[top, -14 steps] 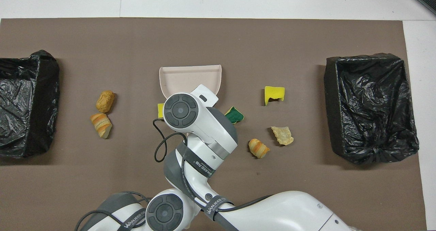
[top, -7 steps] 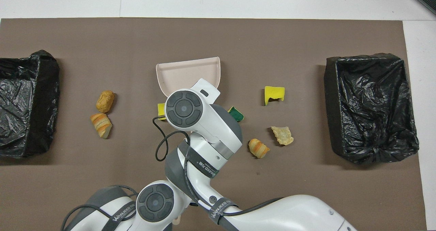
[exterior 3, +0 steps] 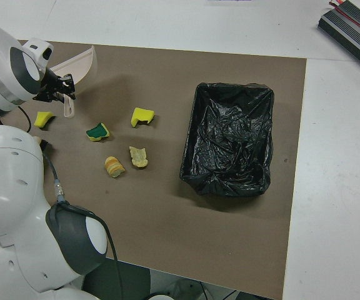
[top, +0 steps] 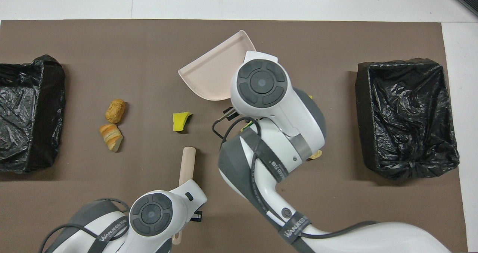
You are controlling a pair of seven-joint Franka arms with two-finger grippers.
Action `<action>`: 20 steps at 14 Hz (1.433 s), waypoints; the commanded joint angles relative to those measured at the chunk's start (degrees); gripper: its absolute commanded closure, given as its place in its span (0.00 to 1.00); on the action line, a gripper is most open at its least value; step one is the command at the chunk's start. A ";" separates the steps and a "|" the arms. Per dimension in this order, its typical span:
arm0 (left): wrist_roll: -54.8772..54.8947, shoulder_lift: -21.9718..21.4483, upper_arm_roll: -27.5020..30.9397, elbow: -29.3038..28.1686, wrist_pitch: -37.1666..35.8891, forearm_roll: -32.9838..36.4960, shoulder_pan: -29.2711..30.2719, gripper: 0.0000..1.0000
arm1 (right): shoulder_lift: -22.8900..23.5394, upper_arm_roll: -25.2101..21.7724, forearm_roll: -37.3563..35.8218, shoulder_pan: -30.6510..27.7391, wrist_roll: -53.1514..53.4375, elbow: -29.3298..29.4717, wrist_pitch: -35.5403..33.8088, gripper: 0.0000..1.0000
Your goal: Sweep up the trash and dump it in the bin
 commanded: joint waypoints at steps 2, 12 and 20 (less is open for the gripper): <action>0.51 -3.78 -0.18 -1.98 -2.17 2.24 2.42 1.00 | -2.23 0.56 0.64 -2.04 -16.03 -2.08 -3.03 1.00; 9.19 9.39 -0.18 14.00 -2.78 13.31 23.68 1.00 | -2.85 0.38 -4.44 -2.31 -50.76 -5.51 -5.84 1.00; 25.64 15.82 -0.09 18.94 -0.24 14.37 40.66 1.00 | 4.26 0.73 -7.45 -0.99 -55.00 -3.22 -1.21 1.00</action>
